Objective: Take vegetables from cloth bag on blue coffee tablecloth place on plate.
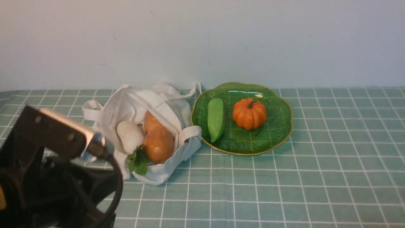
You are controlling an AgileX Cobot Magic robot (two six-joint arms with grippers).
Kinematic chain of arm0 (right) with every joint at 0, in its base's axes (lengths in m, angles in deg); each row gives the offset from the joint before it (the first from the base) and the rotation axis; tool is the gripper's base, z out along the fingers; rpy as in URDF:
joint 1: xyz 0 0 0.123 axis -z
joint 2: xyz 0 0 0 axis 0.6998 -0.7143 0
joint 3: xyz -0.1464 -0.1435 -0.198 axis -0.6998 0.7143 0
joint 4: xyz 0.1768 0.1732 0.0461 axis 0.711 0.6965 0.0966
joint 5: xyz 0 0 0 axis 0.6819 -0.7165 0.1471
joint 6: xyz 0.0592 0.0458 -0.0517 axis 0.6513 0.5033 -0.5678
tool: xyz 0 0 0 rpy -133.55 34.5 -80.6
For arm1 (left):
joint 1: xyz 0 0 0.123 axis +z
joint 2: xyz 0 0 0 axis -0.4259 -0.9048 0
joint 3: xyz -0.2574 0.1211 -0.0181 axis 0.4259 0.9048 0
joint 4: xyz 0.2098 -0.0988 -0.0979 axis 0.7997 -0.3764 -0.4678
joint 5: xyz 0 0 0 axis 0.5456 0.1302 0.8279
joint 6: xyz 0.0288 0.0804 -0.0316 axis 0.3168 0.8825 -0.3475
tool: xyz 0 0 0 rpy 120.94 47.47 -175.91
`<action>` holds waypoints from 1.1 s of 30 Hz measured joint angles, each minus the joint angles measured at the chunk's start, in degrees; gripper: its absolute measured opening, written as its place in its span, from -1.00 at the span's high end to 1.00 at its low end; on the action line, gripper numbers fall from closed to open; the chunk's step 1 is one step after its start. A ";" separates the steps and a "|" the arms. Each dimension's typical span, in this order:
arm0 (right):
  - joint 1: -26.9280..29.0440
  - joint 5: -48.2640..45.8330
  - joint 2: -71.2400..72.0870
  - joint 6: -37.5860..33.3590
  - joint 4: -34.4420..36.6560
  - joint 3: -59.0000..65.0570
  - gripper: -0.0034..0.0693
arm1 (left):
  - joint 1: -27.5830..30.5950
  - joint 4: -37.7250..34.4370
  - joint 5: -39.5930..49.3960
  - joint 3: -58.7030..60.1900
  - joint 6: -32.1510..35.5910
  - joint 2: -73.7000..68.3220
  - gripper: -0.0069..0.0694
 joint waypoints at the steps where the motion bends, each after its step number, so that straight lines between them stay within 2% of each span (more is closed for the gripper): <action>1: 0.00 0.00 0.00 0.00 0.00 0.00 0.95 | 0.00 0.00 0.00 0.34 0.00 0.00 0.83; 5: 0.00 0.00 0.00 0.00 0.00 0.00 0.95 | 0.00 -0.17 2.00 4.87 0.28 2.28 0.83; 12: 0.00 0.00 0.00 0.00 0.00 0.00 0.95 | 0.00 -0.19 2.99 5.40 0.28 2.29 0.83; 18: 0.00 0.00 0.00 0.00 0.00 0.00 0.95 | 0.00 1.44 -1.16 7.30 0.86 4.41 0.83; 21: 0.00 0.00 0.00 0.00 0.00 0.00 0.95 | 0.80 3.93 -5.16 11.87 0.86 10.76 0.83; 23: 0.00 0.00 0.00 0.00 0.00 0.00 0.95 | 2.59 5.57 -7.52 14.82 0.86 15.05 0.83; 28: 0.00 0.00 0.00 0.00 0.00 0.00 0.95 | 13.61 8.18 -13.65 25.32 0.86 29.47 0.83; 33: 0.00 0.00 0.00 0.00 0.00 0.00 0.95 | 21.14 8.61 -15.16 32.67 0.86 40.13 0.83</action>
